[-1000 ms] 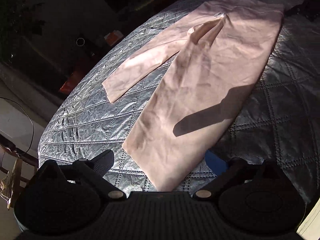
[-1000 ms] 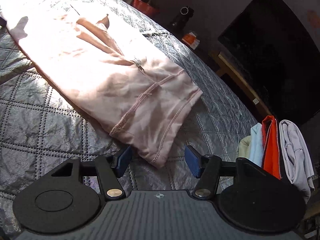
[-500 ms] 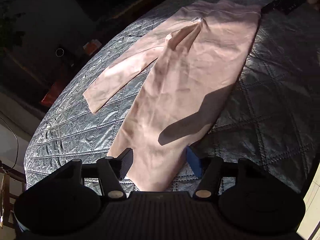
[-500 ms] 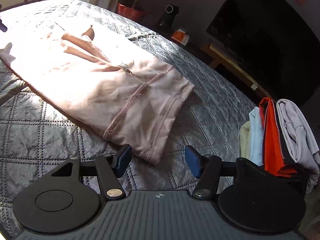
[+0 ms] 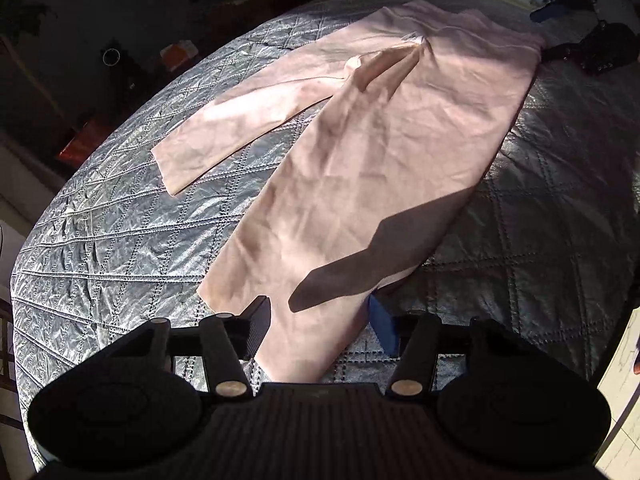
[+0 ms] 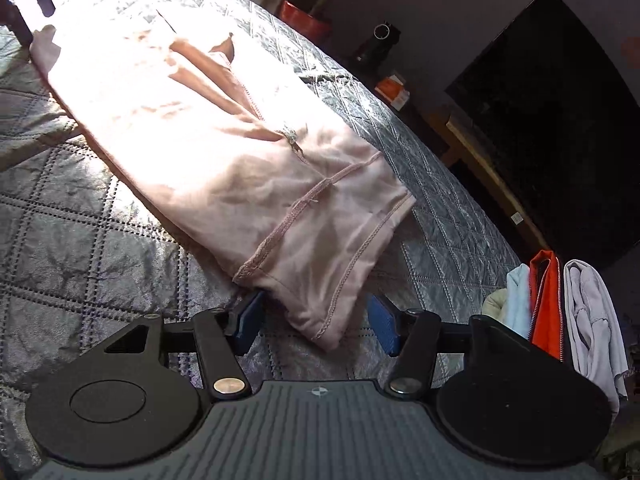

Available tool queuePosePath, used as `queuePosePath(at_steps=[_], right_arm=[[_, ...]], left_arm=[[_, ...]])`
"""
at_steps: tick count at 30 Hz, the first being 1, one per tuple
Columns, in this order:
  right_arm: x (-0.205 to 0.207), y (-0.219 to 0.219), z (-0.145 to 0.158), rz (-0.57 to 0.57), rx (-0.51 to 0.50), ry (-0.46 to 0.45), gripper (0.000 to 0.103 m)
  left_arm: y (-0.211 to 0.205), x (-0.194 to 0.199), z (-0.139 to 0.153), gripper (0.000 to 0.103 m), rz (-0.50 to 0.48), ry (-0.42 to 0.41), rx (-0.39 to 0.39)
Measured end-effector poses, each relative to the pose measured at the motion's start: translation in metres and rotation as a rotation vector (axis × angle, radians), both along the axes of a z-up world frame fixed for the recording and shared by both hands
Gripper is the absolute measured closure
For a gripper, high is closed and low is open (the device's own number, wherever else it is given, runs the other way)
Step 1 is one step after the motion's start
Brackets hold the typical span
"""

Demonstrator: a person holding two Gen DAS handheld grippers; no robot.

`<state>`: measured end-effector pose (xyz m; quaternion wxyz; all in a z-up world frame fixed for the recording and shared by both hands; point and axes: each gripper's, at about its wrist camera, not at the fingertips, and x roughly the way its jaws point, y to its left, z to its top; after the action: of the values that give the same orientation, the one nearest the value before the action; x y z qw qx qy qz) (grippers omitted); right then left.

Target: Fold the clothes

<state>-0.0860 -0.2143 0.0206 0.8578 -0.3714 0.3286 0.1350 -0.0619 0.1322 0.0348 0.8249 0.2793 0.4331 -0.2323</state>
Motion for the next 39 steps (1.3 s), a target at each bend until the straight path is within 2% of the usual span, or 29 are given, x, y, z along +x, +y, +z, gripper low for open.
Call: queuePosePath(at_steps=[1, 3, 6, 9, 14, 21, 26, 27, 28, 29, 30, 35, 39], right_arm=[[-0.001, 0.002, -0.001, 0.013, -0.018, -0.002, 0.041], [-0.001, 0.004, -0.001, 0.027, -0.027, 0.006, 0.042], [0.003, 0.008, 0.000, 0.035, -0.030, 0.031, 0.044], [0.012, 0.010, 0.004, 0.024, -0.031, 0.081, 0.044], [0.013, 0.012, 0.003, 0.062, -0.075, 0.088, 0.041], [0.010, 0.001, 0.003, 0.031, 0.012, 0.073, 0.047], [0.009, -0.001, 0.002, 0.042, 0.010, 0.053, 0.039], [0.011, -0.002, 0.002, 0.044, 0.023, 0.067, 0.041], [0.013, -0.003, 0.003, 0.044, 0.046, 0.088, 0.047], [0.016, -0.005, 0.004, 0.044, 0.069, 0.110, 0.080], [0.016, -0.004, 0.000, 0.041, 0.058, 0.111, 0.097], [0.020, -0.015, 0.012, -0.063, 0.222, 0.123, 0.098], [0.013, -0.015, 0.023, -0.076, 0.221, 0.106, 0.098]], left_arm=[[0.000, 0.000, 0.000, 0.060, -0.003, 0.009, -0.007], [-0.003, -0.003, 0.000, 0.077, -0.027, 0.021, -0.013], [-0.008, -0.006, -0.001, 0.091, -0.049, 0.028, -0.013], [-0.009, -0.005, -0.001, 0.092, -0.036, 0.034, -0.019], [-0.009, -0.001, 0.000, 0.093, -0.011, 0.048, -0.028], [-0.006, 0.004, 0.001, 0.094, 0.023, 0.063, -0.057], [-0.011, 0.001, 0.000, 0.098, 0.021, 0.046, -0.039], [-0.012, 0.001, 0.000, 0.098, 0.022, 0.044, -0.036], [-0.013, 0.001, 0.000, 0.099, 0.025, 0.044, -0.033], [-0.014, 0.001, 0.000, 0.100, 0.029, 0.045, -0.031], [-0.015, 0.001, 0.000, 0.100, 0.033, 0.043, -0.027], [-0.018, -0.001, 0.000, 0.102, 0.069, 0.033, -0.013], [-0.016, -0.002, 0.011, 0.102, 0.128, 0.019, -0.052]])
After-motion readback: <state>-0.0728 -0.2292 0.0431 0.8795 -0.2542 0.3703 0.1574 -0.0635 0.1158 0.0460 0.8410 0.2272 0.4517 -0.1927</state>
